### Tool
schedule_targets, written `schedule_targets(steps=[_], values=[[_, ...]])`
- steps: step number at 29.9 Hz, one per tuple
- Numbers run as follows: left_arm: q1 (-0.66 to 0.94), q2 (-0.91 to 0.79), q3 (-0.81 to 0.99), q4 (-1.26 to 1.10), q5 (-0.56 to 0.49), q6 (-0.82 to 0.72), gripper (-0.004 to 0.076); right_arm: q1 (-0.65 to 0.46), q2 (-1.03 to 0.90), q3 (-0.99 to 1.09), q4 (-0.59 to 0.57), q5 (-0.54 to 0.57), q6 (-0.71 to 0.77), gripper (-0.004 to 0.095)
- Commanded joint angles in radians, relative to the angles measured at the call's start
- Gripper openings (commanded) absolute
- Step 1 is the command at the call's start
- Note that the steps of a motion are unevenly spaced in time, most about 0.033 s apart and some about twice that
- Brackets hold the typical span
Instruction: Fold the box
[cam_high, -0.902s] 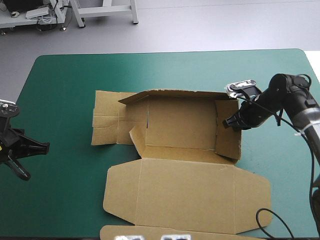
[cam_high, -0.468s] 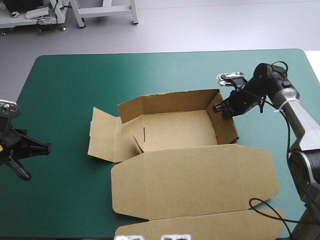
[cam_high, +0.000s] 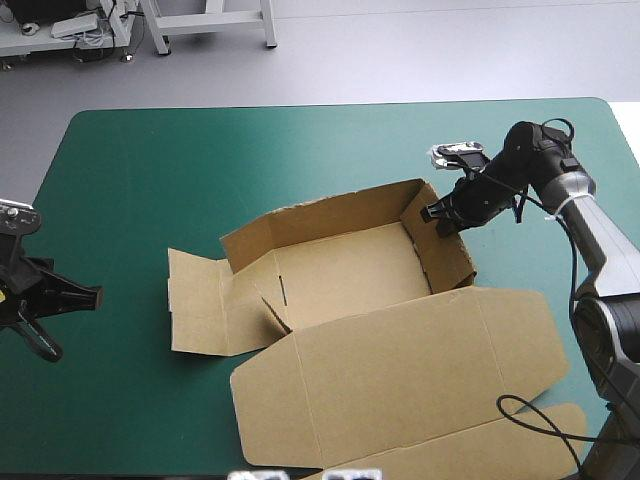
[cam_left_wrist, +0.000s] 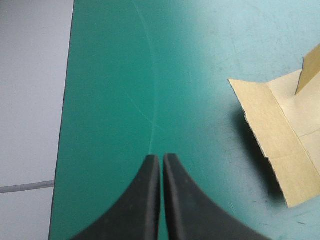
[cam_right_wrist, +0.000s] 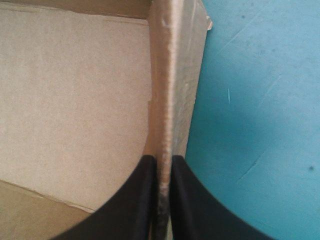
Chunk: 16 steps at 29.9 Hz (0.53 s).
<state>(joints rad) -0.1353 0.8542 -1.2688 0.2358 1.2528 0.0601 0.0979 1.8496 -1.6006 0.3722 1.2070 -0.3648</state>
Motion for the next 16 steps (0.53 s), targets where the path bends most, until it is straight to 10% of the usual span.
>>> schedule_targets(steps=[1, 7, 16], values=[[0.0, -0.003, -0.023, 0.005, -0.01, 0.01, 0.0013, -0.001, -0.063, -0.028, 0.002, 0.042, -0.028, 0.0343], [0.0, -0.003, -0.023, 0.005, -0.015, 0.01, 0.0013, -0.001, -0.094, -0.084, -0.018, 0.042, 0.034, 0.0816], [0.0, -0.003, -0.023, -0.004, -0.019, 0.01, 0.0013, -0.001, -0.246, -0.115, -0.051, 0.042, 0.089, 0.0824]])
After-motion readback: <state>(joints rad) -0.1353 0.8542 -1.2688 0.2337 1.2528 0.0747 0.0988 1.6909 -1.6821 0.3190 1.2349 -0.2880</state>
